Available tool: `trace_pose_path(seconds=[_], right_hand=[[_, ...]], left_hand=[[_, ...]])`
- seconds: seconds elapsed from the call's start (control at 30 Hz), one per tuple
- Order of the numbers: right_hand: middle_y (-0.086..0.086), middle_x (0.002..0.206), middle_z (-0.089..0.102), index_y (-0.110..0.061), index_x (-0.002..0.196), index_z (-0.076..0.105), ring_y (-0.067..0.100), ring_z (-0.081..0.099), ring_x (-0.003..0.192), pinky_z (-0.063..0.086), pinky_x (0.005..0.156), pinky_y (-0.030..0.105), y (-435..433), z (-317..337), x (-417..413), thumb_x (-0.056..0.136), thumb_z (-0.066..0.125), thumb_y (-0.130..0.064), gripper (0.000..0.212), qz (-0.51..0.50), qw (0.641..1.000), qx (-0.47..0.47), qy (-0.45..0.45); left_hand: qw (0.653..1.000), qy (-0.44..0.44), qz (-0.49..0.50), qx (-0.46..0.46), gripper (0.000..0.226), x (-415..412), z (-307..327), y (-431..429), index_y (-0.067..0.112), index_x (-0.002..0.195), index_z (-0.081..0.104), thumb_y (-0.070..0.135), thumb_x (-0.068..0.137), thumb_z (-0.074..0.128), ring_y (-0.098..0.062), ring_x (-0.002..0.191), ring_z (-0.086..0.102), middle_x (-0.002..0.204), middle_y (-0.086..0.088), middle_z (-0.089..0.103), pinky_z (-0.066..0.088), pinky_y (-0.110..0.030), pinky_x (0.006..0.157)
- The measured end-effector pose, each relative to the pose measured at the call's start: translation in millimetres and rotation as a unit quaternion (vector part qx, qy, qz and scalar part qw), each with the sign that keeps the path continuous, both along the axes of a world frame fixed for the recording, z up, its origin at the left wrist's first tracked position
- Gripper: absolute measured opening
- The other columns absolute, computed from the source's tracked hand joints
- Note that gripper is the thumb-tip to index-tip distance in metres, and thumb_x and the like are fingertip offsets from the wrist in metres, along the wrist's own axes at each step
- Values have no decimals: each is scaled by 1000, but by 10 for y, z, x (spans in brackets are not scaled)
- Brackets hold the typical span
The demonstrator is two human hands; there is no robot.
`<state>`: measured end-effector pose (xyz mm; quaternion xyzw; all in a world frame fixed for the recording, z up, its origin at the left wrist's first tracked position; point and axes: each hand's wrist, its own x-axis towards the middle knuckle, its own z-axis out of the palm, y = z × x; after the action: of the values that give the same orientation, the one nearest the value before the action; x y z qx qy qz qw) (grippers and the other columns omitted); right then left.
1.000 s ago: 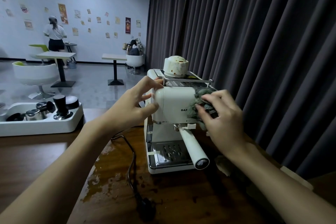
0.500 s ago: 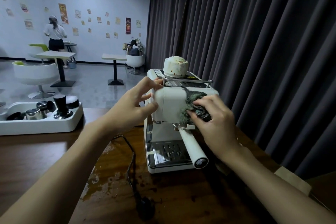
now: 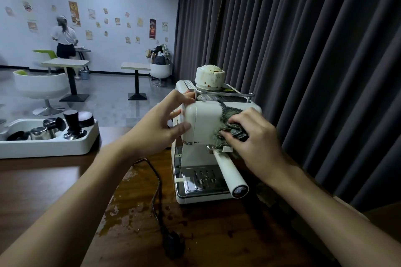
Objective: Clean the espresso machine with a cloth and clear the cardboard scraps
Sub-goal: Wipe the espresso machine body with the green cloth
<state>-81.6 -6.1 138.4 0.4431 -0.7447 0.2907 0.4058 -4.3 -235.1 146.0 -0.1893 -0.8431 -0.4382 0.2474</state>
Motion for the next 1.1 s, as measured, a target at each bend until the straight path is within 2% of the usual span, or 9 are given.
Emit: trace_pose_path(seconds=[0.17,0.23,0.33,0.47,0.57,0.7,0.8,1.03,1.1], right_hand=[[3,91,57,-6,96,66,18,58,79,44,73,19,-266,29,128,77,80,-12,25,34,997,70,6],[3,93,56,-6,99,66,18,58,79,47,72,21,-288,20,135,78,79,-10,25,40,995,87,10],[7,96,56,-2,101,67,21,57,83,49,77,21,-226,11,102,78,78,-4,26,41,996,75,22],[17,105,54,3,98,70,23,56,89,39,89,11,-61,39,17,74,79,1,26,-5,999,-36,27],[16,112,59,1,103,69,28,60,98,47,96,28,-55,67,12,77,78,-2,27,-8,999,-30,20],[11,112,66,-3,114,68,28,62,103,47,95,33,-223,156,82,78,78,-3,38,0,998,28,51],[9,110,66,-6,113,69,26,60,102,48,90,34,-382,216,120,83,75,-10,31,19,998,34,55],[13,112,55,-1,108,70,20,53,98,45,87,24,-280,99,49,85,73,-13,26,5,999,-30,35],[12,107,54,-1,109,69,22,55,96,48,85,30,-292,84,59,85,72,-13,27,-1,999,-39,30]], left_hand=[[1000,14,-7,14,48,-7,-28,-2,43,112,46,1,95,62,1,147,29,150,16,42,32,-42,121],[1000,13,-10,16,46,-9,-36,6,40,113,44,0,95,61,0,148,28,151,14,42,31,-44,122],[1000,3,-10,15,44,-9,-42,-7,37,116,44,2,96,61,-1,149,27,155,11,38,31,-44,122],[999,0,-10,30,42,-8,-71,-4,39,115,46,5,96,61,-2,148,30,156,11,37,33,-41,121],[999,-6,-8,35,40,-13,-73,-22,34,121,47,8,95,63,0,147,30,154,11,40,34,-41,121],[999,-8,-17,45,58,3,-32,-32,30,138,37,21,92,70,-2,146,34,151,11,45,35,-41,119],[998,-18,-12,62,66,15,-48,-23,26,144,30,9,93,68,-2,145,35,151,9,46,34,-39,118],[997,-17,-5,73,58,24,-42,-25,21,140,36,5,93,65,1,143,37,148,15,47,35,-43,119],[997,-19,-6,81,56,9,-44,-37,20,139,37,-3,94,61,0,142,39,147,16,49,36,-44,118]])
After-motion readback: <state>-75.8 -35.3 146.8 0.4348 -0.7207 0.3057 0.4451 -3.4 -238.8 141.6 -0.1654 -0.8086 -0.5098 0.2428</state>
